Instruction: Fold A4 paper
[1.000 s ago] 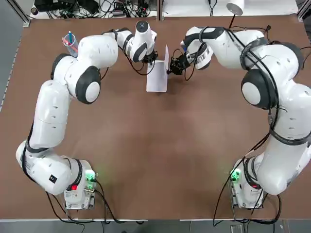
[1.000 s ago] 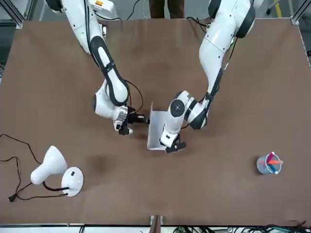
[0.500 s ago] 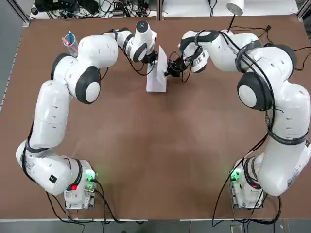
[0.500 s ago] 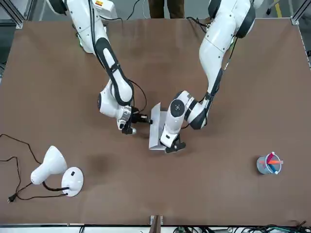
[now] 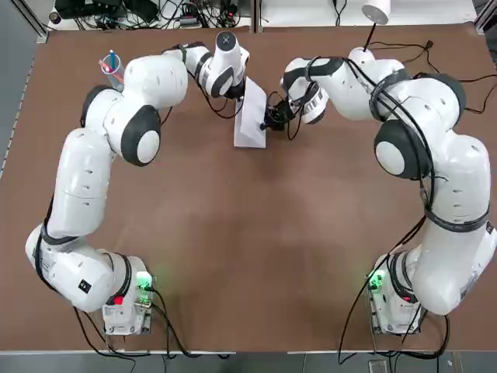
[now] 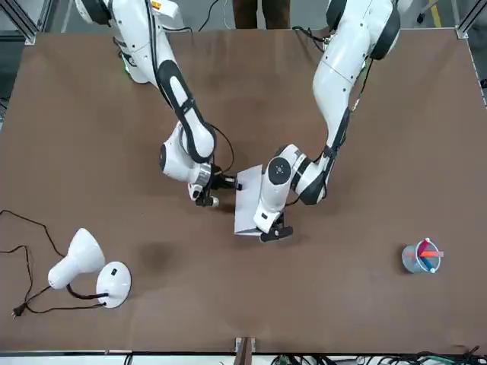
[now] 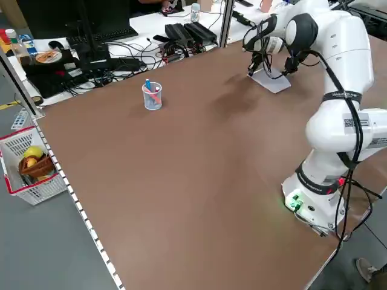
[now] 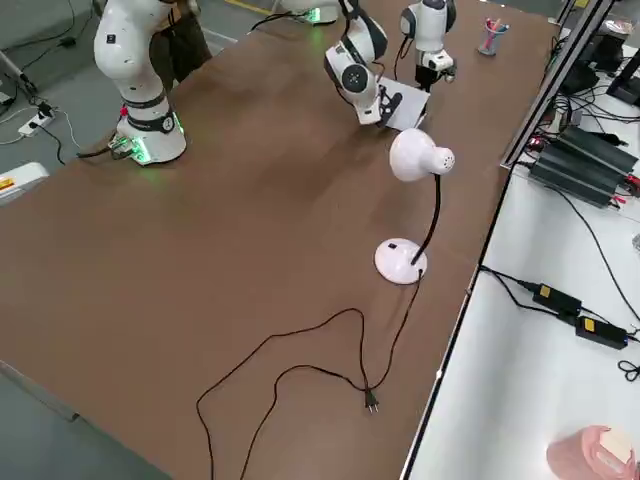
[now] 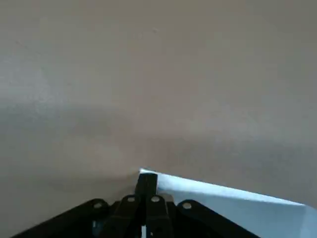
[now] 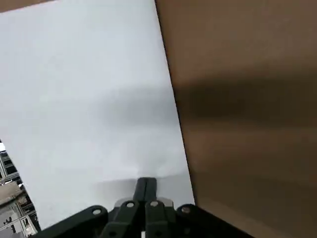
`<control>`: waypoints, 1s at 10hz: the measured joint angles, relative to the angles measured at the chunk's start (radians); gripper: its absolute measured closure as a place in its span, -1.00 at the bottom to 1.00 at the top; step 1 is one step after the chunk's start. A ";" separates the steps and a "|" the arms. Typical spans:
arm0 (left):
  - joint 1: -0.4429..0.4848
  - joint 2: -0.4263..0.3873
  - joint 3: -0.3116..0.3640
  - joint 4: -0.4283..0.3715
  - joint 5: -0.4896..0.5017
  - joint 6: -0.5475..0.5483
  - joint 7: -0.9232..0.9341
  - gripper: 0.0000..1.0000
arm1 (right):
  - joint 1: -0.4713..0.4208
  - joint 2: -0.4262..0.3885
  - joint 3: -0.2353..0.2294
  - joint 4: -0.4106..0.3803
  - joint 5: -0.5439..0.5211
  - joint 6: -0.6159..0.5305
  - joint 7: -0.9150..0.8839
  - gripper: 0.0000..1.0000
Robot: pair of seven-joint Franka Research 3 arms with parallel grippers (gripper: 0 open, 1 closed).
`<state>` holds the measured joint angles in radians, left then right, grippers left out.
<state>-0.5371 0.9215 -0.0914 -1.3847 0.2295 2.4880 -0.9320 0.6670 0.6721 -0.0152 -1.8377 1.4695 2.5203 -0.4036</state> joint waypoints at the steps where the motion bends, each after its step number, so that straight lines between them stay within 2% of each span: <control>1: 0.004 -0.001 0.007 0.010 0.007 -0.041 0.018 0.98 | 0.007 0.000 0.000 0.000 0.001 0.000 0.000 0.96; 3: 0.020 -0.014 0.015 0.027 0.012 -0.120 0.051 0.98 | 0.022 0.002 0.000 0.000 0.004 0.001 0.000 0.96; 7: 0.061 -0.102 0.018 0.037 0.012 -0.240 0.087 0.94 | 0.028 0.018 0.000 0.000 0.005 0.008 0.000 0.96; 8: 0.076 -0.108 0.017 0.037 0.012 -0.243 0.087 0.73 | 0.028 0.024 0.000 0.000 0.005 0.016 0.000 0.96; 10: 0.100 -0.107 0.017 0.034 0.011 -0.243 0.080 0.14 | 0.030 0.026 0.000 0.000 0.005 0.017 0.000 0.96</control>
<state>-0.4370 0.8141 -0.0749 -1.3504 0.2407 2.2445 -0.8517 0.6968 0.6980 -0.0153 -1.8376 1.4750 2.5377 -0.4039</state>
